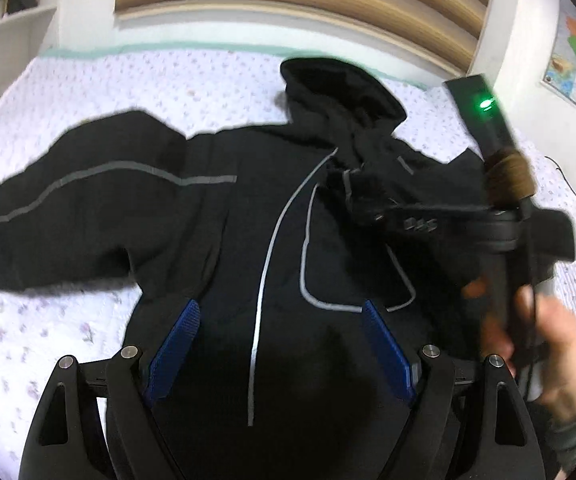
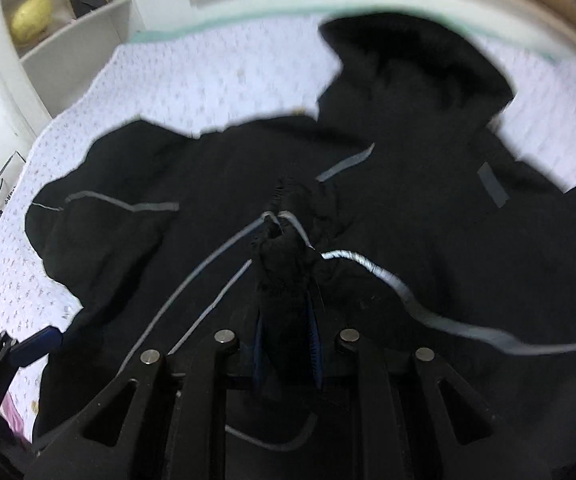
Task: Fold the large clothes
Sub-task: 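Carry the held sleeve across the jacket body with the right gripper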
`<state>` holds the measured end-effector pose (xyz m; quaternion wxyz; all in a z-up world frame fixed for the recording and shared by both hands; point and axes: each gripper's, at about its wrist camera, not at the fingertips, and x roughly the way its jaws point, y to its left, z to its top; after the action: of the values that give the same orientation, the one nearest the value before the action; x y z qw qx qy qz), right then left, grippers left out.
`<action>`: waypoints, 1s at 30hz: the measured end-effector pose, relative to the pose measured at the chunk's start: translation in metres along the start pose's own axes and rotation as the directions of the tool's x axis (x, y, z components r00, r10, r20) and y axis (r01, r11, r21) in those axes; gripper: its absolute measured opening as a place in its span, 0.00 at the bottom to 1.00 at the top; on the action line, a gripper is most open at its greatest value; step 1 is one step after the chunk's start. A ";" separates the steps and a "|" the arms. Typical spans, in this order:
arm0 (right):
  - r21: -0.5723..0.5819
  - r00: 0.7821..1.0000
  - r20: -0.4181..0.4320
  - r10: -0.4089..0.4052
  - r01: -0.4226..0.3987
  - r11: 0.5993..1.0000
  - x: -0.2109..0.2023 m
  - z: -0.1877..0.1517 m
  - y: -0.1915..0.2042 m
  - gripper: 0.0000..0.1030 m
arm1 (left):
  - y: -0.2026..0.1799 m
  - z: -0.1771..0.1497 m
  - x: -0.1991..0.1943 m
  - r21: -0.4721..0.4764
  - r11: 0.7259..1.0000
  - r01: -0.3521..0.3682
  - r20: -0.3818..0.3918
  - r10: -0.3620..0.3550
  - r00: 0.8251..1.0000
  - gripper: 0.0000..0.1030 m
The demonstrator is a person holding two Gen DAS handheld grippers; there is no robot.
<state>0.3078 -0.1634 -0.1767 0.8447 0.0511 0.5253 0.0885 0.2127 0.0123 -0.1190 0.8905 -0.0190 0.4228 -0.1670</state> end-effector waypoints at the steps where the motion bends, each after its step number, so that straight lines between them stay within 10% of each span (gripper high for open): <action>1: 0.009 1.000 -0.020 -0.002 0.002 1.000 0.011 -0.002 0.000 0.27 | 0.002 -0.001 0.003 -0.003 1.000 0.002 -0.008 -0.002 1.000 0.81; 5: 0.028 0.996 -0.018 0.086 -0.085 0.996 0.009 -0.004 -0.003 0.48 | 0.002 -0.002 0.004 -0.003 1.000 0.011 -0.033 -0.011 0.999 0.81; 9: 0.017 0.986 0.062 0.153 -0.154 0.988 -0.044 -0.012 -0.019 0.49 | -0.002 0.014 -0.006 0.016 0.995 0.096 -0.052 -0.095 0.994 0.81; 12: 0.021 0.983 0.148 0.111 -0.116 0.993 -0.086 -0.023 -0.042 0.50 | -0.003 0.037 -0.001 -0.043 0.957 0.287 -0.118 -0.290 0.950 0.81; 22: 0.120 0.975 0.205 -0.080 0.056 0.991 -0.157 -0.065 -0.133 0.51 | -0.043 0.094 0.105 -0.046 0.985 0.164 -0.210 -0.170 0.963 0.81; 25: 0.123 0.965 0.200 -0.172 0.149 0.981 -0.174 -0.074 -0.155 0.51 | -0.052 0.095 0.132 -0.065 0.977 0.202 -0.231 -0.211 0.950 0.62; 27: 0.145 0.959 0.185 -0.214 0.189 0.971 -0.179 -0.076 -0.169 0.52 | -0.059 0.096 0.143 -0.044 0.987 0.158 -0.234 -0.164 0.958 0.24; 30: 0.194 0.953 0.174 -0.249 0.215 0.957 -0.182 -0.073 -0.186 0.56 | -0.055 0.104 0.128 -0.031 0.986 0.161 -0.160 -0.164 0.973 0.20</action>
<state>0.1815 -0.3828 -0.0820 0.8893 0.0705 0.4474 -0.0632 0.3518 -0.0911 -0.1382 0.8364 -0.0480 0.4922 -0.2364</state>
